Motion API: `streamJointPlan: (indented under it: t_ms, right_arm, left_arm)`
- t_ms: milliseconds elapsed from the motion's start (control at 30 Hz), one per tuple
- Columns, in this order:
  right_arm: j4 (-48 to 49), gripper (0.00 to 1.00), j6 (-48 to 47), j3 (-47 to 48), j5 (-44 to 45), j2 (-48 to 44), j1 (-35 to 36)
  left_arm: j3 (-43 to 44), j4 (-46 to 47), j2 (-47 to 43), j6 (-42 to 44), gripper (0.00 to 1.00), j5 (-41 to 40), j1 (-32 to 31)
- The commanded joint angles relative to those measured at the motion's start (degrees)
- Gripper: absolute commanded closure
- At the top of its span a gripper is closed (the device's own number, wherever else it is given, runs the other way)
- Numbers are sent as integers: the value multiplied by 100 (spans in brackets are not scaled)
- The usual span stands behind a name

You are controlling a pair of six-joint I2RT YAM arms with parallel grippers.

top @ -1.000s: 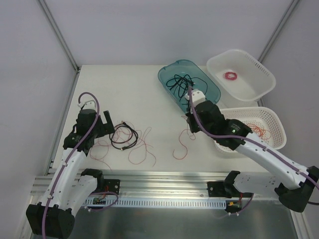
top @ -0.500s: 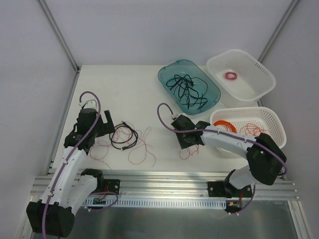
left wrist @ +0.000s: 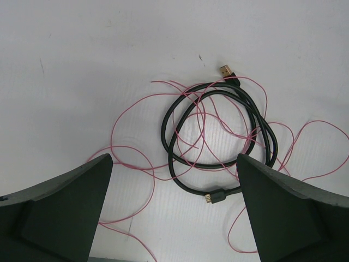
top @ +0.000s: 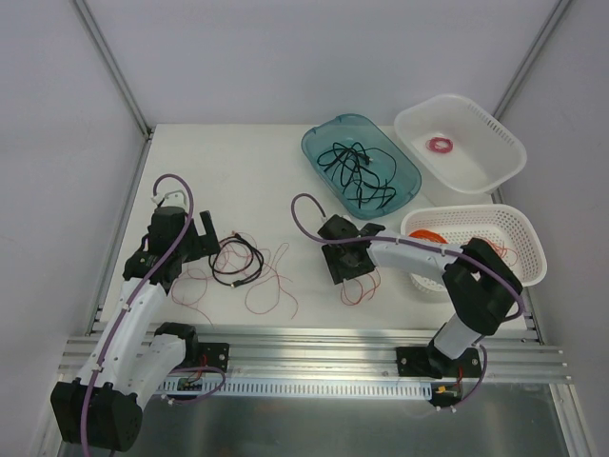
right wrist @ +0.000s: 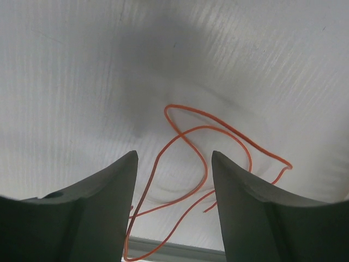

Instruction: Untangle the cables

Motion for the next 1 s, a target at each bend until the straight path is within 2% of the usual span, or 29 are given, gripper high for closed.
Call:
streamJointPlan:
  t_ms: [0,200,300,400,500,533,600,633,833,967]
  right_arm:
    - [-143,39,59,174,-141,75,-104]
    - [24,40,-20,104,-449,276,-297]
    - [33,44,-38,130,-598,434,-403]
    - [-54,55,-20,192,-608,610,-429]
    - [-142,71,-20,262,-625,759,-438]
    - [-160,82,-3,280,-616,795,-430]
    - [-195,97,15,306,-599,822,-429]
    - [-204,99,15,306,-599,822,-429]
    - [-187,99,-11,227,-564,541,-412]
    - [-230,99,-11,139,-520,15,-412]
  left_arm:
    - [37,160,2,128,1,36,42]
    - [46,160,19,137,1,36,42]
    - [37,169,11,146,1,45,42]
    - [37,160,19,146,1,37,42]
    - [37,160,37,155,1,28,42]
    - [46,160,37,155,1,28,42]
    - [37,169,46,155,1,36,42]
    - [37,178,46,155,1,36,42]
    - [54,169,89,155,1,54,42]
    - [54,169,81,155,1,63,42]
